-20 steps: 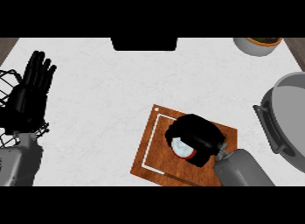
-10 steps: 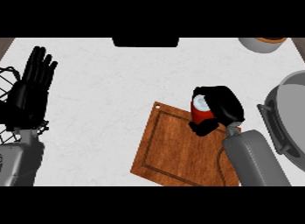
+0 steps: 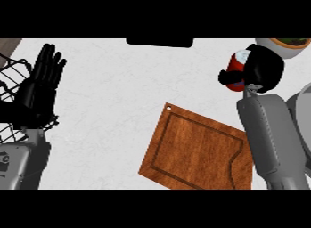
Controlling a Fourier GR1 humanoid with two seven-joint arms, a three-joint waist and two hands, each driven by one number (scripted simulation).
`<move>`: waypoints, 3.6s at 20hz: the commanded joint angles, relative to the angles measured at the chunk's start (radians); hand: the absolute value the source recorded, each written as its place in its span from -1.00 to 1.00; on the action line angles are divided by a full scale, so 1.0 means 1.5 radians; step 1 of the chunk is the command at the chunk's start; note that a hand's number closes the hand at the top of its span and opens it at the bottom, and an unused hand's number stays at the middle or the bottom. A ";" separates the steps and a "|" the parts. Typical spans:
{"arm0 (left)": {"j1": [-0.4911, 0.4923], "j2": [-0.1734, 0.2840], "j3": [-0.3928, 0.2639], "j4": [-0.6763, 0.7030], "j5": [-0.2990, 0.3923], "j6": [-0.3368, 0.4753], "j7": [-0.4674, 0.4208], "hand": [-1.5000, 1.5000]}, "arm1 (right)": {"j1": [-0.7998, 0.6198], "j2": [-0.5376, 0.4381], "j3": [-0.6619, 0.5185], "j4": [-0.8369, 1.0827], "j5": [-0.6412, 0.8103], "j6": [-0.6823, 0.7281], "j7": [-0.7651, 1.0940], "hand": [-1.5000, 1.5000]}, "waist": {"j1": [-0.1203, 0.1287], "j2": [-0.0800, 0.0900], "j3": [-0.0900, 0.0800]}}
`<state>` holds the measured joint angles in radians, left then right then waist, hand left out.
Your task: Pick the can from the cutting board and place it in the pot
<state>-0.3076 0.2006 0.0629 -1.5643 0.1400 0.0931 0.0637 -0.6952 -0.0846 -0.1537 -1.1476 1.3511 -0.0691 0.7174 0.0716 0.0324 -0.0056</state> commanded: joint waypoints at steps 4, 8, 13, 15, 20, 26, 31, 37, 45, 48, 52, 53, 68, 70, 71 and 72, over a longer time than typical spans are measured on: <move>-0.012 -0.006 -0.016 0.011 -0.010 -0.004 0.001 0.00 | -0.155 -0.050 -0.032 0.087 0.214 -0.067 0.302 1.00 | 0.012 -0.003 0.001; 0.004 -0.006 -0.006 0.015 -0.008 -0.001 -0.012 0.00 | -0.194 -0.054 -0.026 0.141 0.326 -0.075 0.401 1.00 | 0.004 -0.008 0.002; -0.012 -0.014 0.003 0.020 -0.011 0.023 0.004 0.00 | -0.198 -0.042 -0.048 0.143 0.388 -0.089 0.440 1.00 | -0.028 -0.016 0.004; 0.005 -0.012 0.007 0.031 -0.011 0.017 -0.006 0.00 | -0.204 -0.053 -0.084 0.137 0.369 -0.066 0.416 1.00 | -0.036 -0.018 0.003; 0.026 0.005 0.025 0.034 -0.005 0.006 -0.012 0.00 | -0.121 -0.038 -0.114 0.009 0.363 0.010 0.379 1.00 | -0.061 -0.028 0.003; 0.026 -0.003 0.022 0.000 -0.014 0.024 0.001 0.00 | 0.027 -0.059 -0.153 -0.143 0.338 -0.016 0.303 1.00 | -0.063 -0.028 0.004; 0.038 0.016 0.040 -0.021 0.008 -0.004 0.012 0.00 | 0.158 -0.029 -0.161 -0.265 0.281 -0.032 0.248 1.00 | -0.055 -0.025 0.004; 0.022 0.010 0.036 -0.023 0.003 0.001 0.043 0.00 | 0.218 -0.118 -0.229 -0.278 0.174 -0.044 0.162 1.00 | -0.050 -0.023 0.004; 0.026 -0.017 0.024 0.006 -0.025 0.015 -0.007 0.00 | 0.251 -0.124 -0.295 -0.105 0.053 -0.147 0.113 1.00 | -0.049 -0.021 0.004; 0.031 -0.017 0.024 -0.007 -0.014 0.008 0.000 0.00 | 0.236 -0.076 -0.331 -0.126 -0.036 -0.182 0.119 -1.00 | -0.049 -0.023 0.005; 0.027 -0.014 0.038 0.034 -0.007 -0.014 -0.048 0.00 | 0.250 -0.114 -0.331 -0.049 -0.137 -0.196 -0.008 -1.00 | -0.049 -0.021 0.004; -0.022 -0.021 0.034 0.069 -0.029 0.017 -0.033 0.00 | 0.214 -0.151 -0.340 0.006 -0.159 -0.202 -0.040 -1.00 | -0.049 -0.019 0.005; 0.043 -0.010 0.037 0.009 -0.017 -0.007 -0.013 0.00 | 0.245 -0.109 -0.379 -0.173 -0.328 -0.428 -0.110 -1.00 | -0.052 -0.023 0.004; 0.010 0.004 0.051 0.005 0.005 -0.016 0.020 0.00 | 0.271 -0.108 -0.384 -0.231 -0.362 -0.428 -0.121 -1.00 | -0.055 -0.023 0.004; 0.039 -0.003 0.046 0.022 -0.010 -0.021 -0.029 0.00 | 0.300 -0.093 -0.389 -0.234 -0.381 -0.461 -0.150 -1.00 | -0.054 -0.023 0.004; 0.015 0.005 0.054 0.003 -0.010 -0.003 0.013 0.00 | 0.337 -0.066 -0.385 -0.282 -0.397 -0.467 -0.164 -1.00 | -0.056 -0.024 0.004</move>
<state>-0.2674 0.1994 0.1332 -1.5530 0.1285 0.0774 0.0608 -0.2856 -0.2318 -0.7157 -1.4601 0.8467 -0.7052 0.5341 -0.0088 -0.0029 0.0000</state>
